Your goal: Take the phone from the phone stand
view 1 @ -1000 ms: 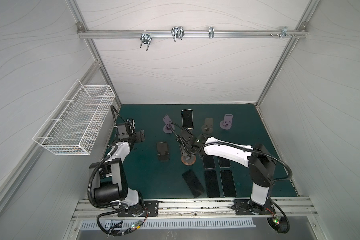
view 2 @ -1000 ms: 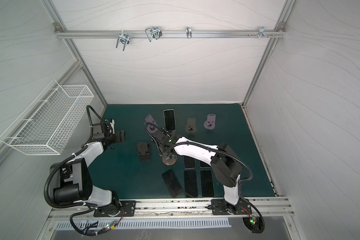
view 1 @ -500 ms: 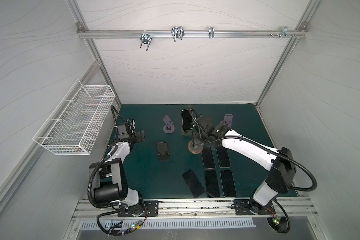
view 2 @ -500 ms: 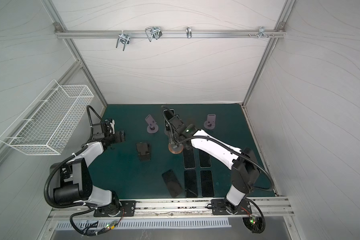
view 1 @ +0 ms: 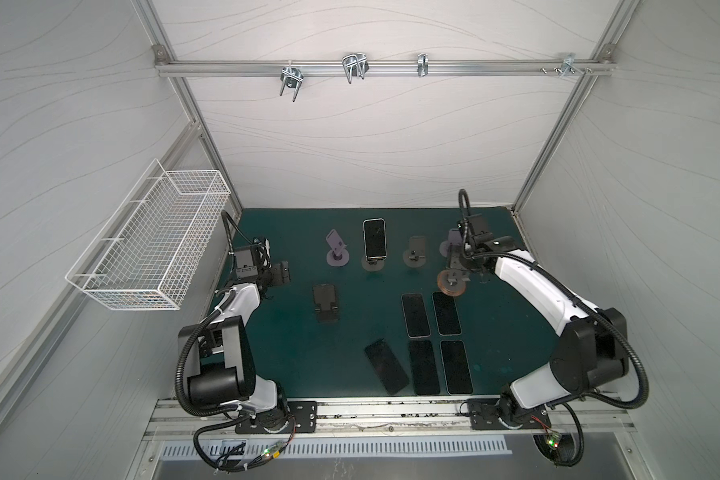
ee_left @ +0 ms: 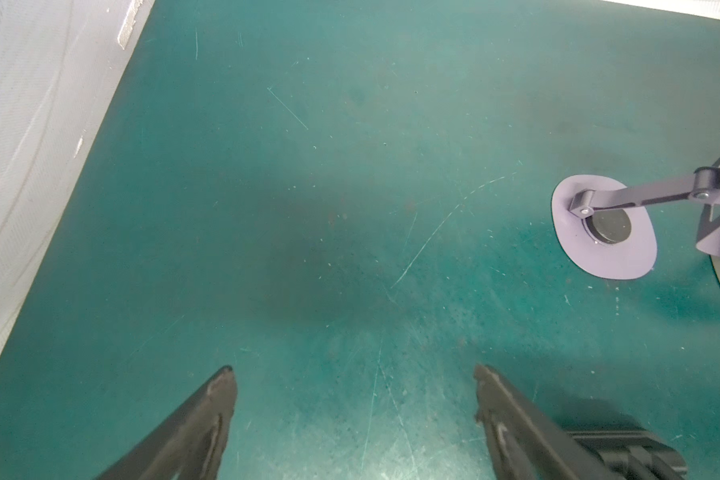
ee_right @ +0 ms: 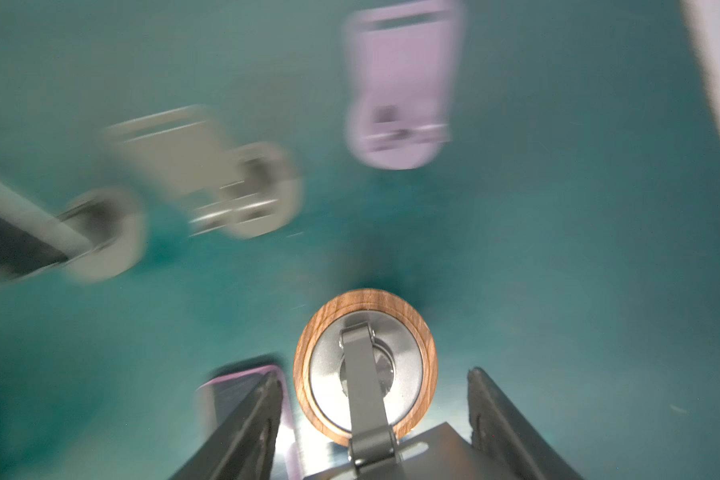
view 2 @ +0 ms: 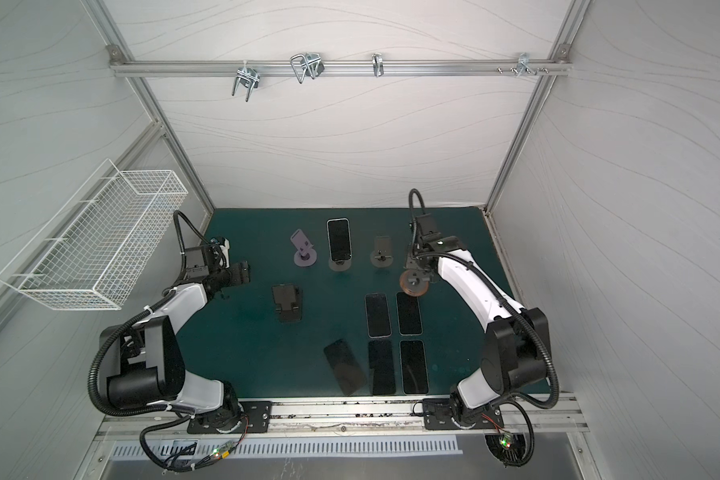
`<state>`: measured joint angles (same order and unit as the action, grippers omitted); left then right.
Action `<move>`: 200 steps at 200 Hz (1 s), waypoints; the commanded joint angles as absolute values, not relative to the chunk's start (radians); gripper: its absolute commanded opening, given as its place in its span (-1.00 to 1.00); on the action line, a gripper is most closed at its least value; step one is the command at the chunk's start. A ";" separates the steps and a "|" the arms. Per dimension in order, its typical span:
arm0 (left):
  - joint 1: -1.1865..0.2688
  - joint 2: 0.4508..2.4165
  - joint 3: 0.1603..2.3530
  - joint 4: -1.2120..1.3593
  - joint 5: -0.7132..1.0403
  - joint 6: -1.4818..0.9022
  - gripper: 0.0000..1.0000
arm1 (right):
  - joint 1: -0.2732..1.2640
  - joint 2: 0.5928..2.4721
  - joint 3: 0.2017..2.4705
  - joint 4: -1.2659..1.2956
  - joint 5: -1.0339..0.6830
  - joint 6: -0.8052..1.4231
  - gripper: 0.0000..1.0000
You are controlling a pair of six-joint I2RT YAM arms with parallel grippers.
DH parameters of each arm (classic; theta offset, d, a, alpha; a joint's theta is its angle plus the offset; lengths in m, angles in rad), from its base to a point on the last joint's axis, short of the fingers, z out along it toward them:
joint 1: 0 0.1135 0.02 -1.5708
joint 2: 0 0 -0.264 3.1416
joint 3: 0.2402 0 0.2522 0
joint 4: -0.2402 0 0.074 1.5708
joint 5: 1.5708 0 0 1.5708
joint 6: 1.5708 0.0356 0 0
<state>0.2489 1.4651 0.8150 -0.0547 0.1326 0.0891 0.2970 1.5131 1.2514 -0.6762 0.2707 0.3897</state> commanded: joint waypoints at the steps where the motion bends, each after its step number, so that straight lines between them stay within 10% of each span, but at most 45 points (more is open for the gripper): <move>1: 0.255 1.460 0.831 -0.037 0.144 0.110 0.82 | 0.186 1.484 1.228 -0.649 0.240 0.349 0.27; 114: 0.255 1.456 0.826 -0.037 0.162 0.137 0.81 | 0.050 1.641 1.200 -0.583 0.258 0.355 0.31; 200: 0.254 1.460 0.830 -0.044 0.165 0.138 0.81 | 0.058 1.528 1.226 -0.645 0.171 0.339 0.98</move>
